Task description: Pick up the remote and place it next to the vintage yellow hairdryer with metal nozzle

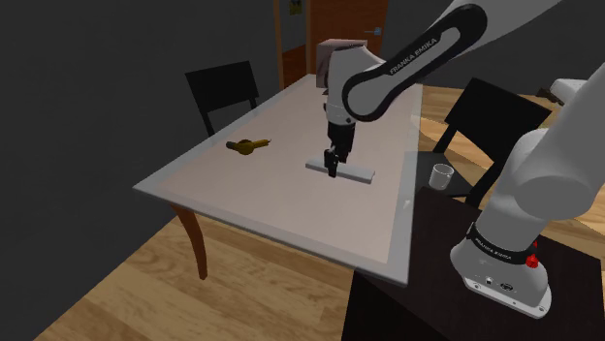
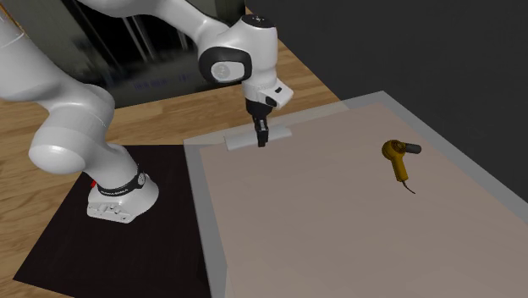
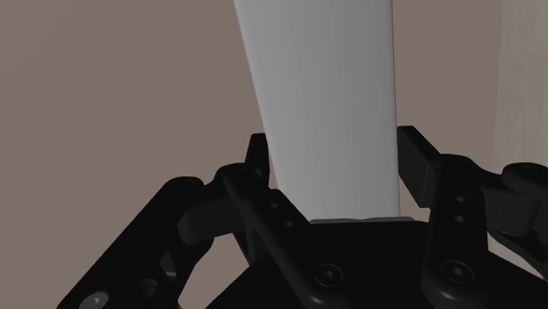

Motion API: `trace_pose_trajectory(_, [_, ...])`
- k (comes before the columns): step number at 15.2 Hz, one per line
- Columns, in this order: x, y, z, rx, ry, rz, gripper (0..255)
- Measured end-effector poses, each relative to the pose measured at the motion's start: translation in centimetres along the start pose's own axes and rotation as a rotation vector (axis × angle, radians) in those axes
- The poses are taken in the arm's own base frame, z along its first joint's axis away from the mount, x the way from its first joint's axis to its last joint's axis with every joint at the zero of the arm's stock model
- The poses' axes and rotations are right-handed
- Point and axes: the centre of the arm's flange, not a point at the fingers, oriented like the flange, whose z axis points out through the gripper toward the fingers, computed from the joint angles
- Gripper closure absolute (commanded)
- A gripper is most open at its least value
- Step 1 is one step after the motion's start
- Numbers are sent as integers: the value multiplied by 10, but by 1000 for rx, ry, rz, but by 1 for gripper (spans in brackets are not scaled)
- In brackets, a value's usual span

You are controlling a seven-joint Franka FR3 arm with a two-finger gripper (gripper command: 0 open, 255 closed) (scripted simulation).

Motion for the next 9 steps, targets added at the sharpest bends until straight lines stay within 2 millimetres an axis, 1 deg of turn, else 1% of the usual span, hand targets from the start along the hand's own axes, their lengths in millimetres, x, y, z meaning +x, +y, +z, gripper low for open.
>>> trace_pose_trajectory(2, [0,-2,-11,0,0,0,255])
trace_pose_trajectory(3, [6,-4,-14,0,0,0,255])
trace_pose_trajectory(5, [26,-8,-16,0,0,0,255])
trace_pose_trajectory(9, [78,-19,-17,0,0,0,255])
